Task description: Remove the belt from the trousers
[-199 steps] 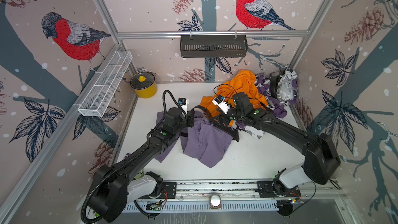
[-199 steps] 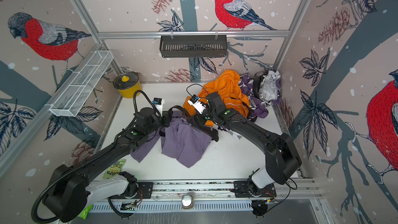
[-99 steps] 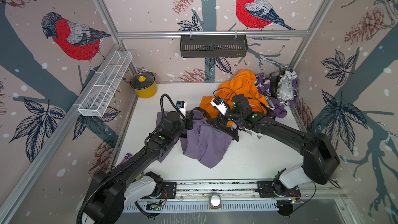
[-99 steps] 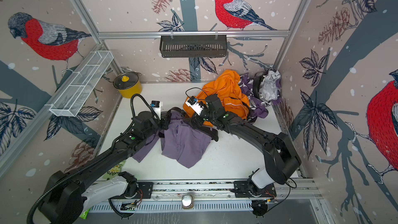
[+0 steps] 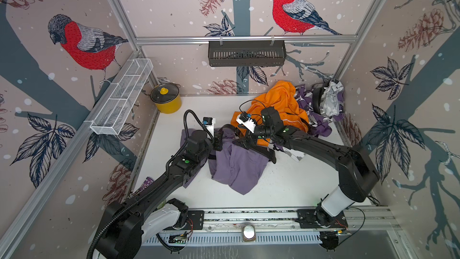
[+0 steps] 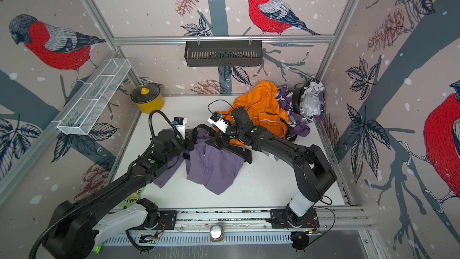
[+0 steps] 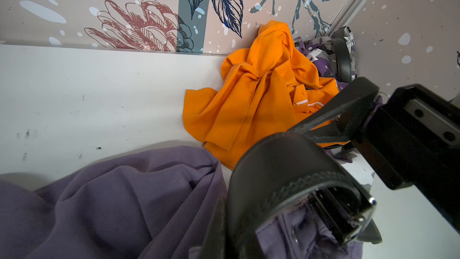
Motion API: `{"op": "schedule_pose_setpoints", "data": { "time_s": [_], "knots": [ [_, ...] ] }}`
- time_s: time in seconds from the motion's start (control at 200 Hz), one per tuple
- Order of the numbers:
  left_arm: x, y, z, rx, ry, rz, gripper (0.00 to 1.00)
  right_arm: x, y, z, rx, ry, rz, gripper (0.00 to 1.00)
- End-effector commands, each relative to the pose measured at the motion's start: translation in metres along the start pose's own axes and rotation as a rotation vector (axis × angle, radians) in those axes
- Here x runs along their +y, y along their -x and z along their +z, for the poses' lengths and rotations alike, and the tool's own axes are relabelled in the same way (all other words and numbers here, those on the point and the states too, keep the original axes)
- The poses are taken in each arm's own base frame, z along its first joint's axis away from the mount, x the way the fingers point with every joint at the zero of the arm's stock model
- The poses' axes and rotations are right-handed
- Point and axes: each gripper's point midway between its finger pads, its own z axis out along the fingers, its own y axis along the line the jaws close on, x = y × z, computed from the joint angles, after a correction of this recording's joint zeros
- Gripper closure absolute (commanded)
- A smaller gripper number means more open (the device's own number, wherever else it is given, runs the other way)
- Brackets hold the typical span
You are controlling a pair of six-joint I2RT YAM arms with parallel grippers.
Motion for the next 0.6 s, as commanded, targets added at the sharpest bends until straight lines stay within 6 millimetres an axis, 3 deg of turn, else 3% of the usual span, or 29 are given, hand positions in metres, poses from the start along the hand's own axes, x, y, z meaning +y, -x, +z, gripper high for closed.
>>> {"op": "schedule_pose_setpoints", "data": {
  "time_s": [0.0, 0.2, 0.595],
  "knots": [
    [-0.0041, 0.0070, -0.0021, -0.027, -0.019, -0.002, 1.00, -0.0036, 0.0122, 0.0027, -0.049, -0.001, -0.009, 0.00],
    [-0.0038, 0.0072, -0.0039, -0.031, -0.017, -0.006, 1.00, 0.0007, 0.0210, 0.0033, -0.093, 0.032, -0.021, 0.08],
    [-0.0036, 0.0041, -0.0031, -0.023, -0.017, -0.008, 1.00, 0.0019, 0.0177, 0.0093, -0.073, -0.008, -0.047, 0.20]
  ]
}}
